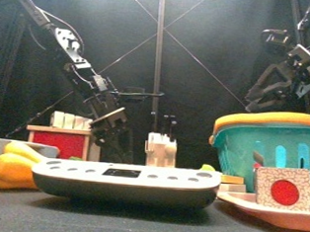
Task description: Grab pot lid
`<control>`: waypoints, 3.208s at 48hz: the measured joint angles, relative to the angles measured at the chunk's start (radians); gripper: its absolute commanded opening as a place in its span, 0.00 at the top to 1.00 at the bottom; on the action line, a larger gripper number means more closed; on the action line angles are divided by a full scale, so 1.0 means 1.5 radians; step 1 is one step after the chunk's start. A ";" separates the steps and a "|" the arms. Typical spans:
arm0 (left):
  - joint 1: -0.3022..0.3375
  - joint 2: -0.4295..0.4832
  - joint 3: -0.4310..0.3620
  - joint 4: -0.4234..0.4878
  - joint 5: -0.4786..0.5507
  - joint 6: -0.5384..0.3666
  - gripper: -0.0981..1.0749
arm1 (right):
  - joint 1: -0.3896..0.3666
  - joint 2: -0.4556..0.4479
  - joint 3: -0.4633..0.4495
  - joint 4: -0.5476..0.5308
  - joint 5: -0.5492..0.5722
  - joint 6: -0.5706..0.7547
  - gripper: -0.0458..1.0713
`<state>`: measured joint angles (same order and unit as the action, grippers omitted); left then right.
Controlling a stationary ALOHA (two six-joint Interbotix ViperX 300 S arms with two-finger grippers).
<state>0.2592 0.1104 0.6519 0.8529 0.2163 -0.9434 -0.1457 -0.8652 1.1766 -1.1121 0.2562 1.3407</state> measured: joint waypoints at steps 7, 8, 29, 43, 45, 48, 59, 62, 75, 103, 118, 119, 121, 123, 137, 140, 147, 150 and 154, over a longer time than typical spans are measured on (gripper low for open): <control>0.005 0.008 -0.001 0.000 -0.003 0.001 0.10 | 0.000 0.000 0.000 0.000 0.001 -0.001 0.15; 0.005 0.008 -0.002 0.000 -0.003 0.001 0.10 | -0.001 0.000 0.000 0.001 0.000 -0.001 0.15; 0.008 0.015 -0.014 0.000 0.000 0.005 0.10 | -0.002 0.000 0.000 0.000 0.000 -0.001 0.15; 0.009 0.012 -0.030 -0.005 0.027 0.004 0.10 | -0.002 0.000 0.000 0.001 0.000 0.000 0.15; 0.010 0.012 -0.032 -0.004 0.027 0.004 0.10 | -0.002 0.001 0.001 0.001 0.000 0.000 0.15; 0.010 0.012 -0.038 -0.004 0.028 0.004 0.10 | -0.003 0.000 0.001 0.001 0.000 -0.001 0.15; 0.010 0.012 -0.047 -0.004 0.030 0.004 0.10 | -0.003 0.000 0.001 0.001 0.000 0.000 0.15; 0.010 0.013 -0.047 -0.004 0.031 0.004 0.10 | -0.003 0.000 0.000 0.001 0.000 -0.001 0.15; 0.010 0.033 -0.048 -0.004 0.033 0.005 0.10 | -0.002 0.001 0.000 0.001 0.000 0.000 0.15; 0.007 0.029 -0.048 -0.021 0.034 0.006 0.10 | -0.004 0.001 0.000 0.002 0.000 0.000 0.15; -0.019 -0.036 -0.063 -0.090 0.129 0.041 0.10 | -0.007 0.001 0.000 0.001 0.000 0.000 0.15; -0.021 -0.038 -0.066 -0.093 0.134 0.045 0.10 | -0.008 0.001 0.001 0.002 -0.001 0.000 0.15; -0.026 -0.040 -0.073 -0.106 0.144 0.059 0.10 | -0.009 0.000 0.001 0.001 -0.002 -0.001 0.15; -0.029 -0.040 -0.079 -0.117 0.151 0.071 0.10 | -0.010 0.001 0.001 0.001 -0.004 0.000 0.15; -0.033 -0.003 -0.129 -0.238 0.210 0.229 0.10 | -0.021 0.000 0.000 0.001 -0.017 0.000 0.15; -0.032 0.008 -0.137 -0.262 0.217 0.260 0.10 | -0.022 0.001 0.000 0.002 -0.018 0.000 0.15; -0.029 0.032 -0.146 -0.301 0.220 0.304 0.10 | -0.025 0.002 0.001 0.002 -0.021 0.000 0.15; -0.029 0.036 -0.146 -0.306 0.221 0.307 0.10 | -0.026 0.002 0.000 0.001 -0.024 0.000 0.15; -0.028 0.039 -0.146 -0.307 0.221 0.308 0.10 | -0.026 0.002 0.001 0.002 -0.024 0.000 0.15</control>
<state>0.2178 0.1687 0.4326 0.3927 0.5476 -0.4817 -0.1841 -0.8621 1.1781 -1.1091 0.2209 1.3407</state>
